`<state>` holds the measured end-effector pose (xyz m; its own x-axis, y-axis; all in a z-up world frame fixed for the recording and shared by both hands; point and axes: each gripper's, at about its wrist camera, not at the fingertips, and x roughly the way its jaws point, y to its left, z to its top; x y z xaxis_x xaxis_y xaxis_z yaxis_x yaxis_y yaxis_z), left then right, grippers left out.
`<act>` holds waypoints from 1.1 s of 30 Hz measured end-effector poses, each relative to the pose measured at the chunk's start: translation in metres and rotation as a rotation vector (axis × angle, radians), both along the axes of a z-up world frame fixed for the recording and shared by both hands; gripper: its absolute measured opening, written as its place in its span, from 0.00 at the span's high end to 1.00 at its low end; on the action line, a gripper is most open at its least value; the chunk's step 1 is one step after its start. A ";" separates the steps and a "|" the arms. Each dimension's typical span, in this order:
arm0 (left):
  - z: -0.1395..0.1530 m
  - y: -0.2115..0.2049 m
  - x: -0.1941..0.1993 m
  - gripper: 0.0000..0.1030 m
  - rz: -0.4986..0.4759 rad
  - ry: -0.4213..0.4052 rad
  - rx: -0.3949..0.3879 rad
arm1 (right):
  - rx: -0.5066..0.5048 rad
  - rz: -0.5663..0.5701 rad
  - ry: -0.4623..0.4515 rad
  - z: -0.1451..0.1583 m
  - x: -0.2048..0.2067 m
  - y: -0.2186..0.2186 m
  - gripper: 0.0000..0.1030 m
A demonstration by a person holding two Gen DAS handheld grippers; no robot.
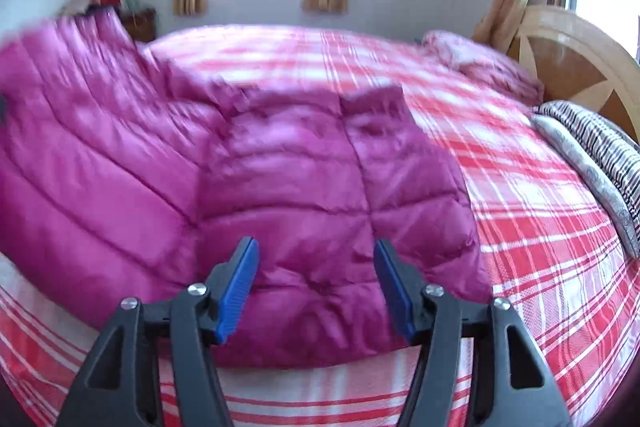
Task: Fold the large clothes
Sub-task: 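Lift the held jacket edge and fold it over the jacket with the left tool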
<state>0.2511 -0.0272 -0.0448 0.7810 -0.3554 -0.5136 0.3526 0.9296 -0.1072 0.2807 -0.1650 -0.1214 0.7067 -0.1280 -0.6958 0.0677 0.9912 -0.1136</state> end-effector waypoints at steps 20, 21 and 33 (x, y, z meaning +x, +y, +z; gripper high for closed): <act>-0.040 -0.195 0.079 0.88 -0.261 0.039 0.175 | 0.317 -0.157 0.024 -0.016 -0.001 -0.126 0.32; -0.047 -0.200 0.081 0.87 -0.271 0.045 0.177 | 0.321 -0.158 0.019 -0.016 -0.003 -0.126 0.32; -0.023 -0.209 0.058 0.37 -0.238 -0.113 0.218 | 0.271 -0.142 0.004 -0.020 -0.003 -0.121 0.26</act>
